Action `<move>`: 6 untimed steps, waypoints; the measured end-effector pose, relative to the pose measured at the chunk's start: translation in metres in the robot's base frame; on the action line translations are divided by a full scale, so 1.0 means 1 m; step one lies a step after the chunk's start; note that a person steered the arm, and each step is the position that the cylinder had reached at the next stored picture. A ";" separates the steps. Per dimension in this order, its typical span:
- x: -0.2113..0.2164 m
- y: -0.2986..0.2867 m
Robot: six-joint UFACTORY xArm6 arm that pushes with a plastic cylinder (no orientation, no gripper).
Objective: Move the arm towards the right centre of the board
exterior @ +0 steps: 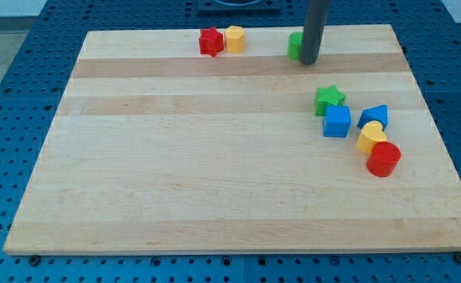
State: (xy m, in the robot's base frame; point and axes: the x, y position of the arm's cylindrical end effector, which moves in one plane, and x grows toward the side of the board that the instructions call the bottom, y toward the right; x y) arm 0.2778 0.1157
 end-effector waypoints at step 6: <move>0.139 0.148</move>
